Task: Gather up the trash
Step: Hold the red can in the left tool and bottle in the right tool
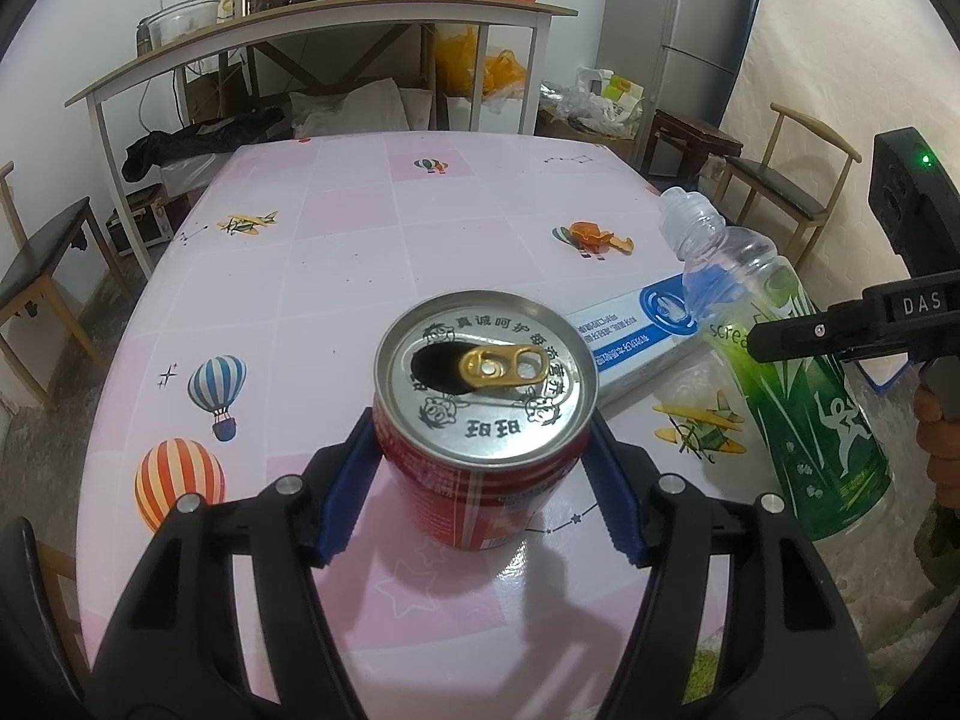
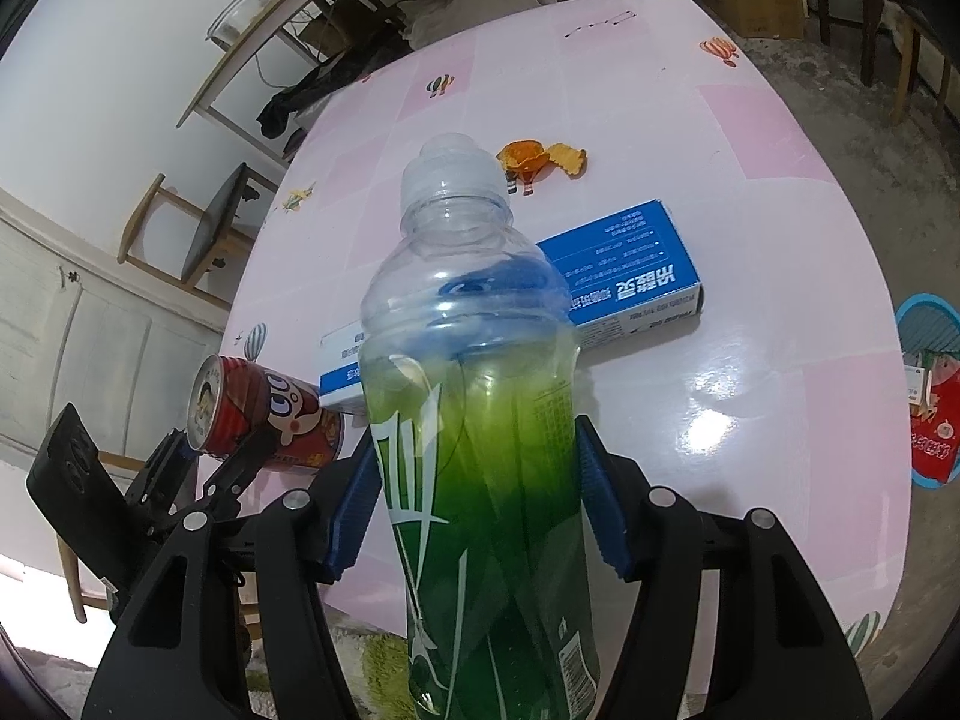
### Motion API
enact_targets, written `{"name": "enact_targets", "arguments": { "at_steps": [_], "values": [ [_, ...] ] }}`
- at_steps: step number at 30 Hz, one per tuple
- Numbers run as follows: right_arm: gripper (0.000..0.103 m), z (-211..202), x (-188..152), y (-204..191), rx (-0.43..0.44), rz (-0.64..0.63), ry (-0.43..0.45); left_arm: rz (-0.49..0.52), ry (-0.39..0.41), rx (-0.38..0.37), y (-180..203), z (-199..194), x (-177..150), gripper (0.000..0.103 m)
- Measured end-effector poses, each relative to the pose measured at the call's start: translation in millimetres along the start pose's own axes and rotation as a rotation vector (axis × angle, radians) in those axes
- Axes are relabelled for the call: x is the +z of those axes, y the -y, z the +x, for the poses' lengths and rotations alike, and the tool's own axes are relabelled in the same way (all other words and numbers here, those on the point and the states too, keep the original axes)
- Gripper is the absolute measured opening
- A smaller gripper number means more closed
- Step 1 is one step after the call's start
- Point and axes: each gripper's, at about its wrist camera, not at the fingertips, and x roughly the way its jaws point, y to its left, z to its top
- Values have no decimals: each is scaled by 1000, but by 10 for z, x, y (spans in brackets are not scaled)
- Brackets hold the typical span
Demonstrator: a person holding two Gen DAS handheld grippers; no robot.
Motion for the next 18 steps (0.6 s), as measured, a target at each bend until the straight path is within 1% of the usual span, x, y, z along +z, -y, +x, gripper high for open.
{"name": "enact_targets", "arguments": {
  "at_steps": [18],
  "values": [
    [58,-87,-21,-29,13,-20,36,-47,17,21,-51,-82,-32,62]
  ]
}}
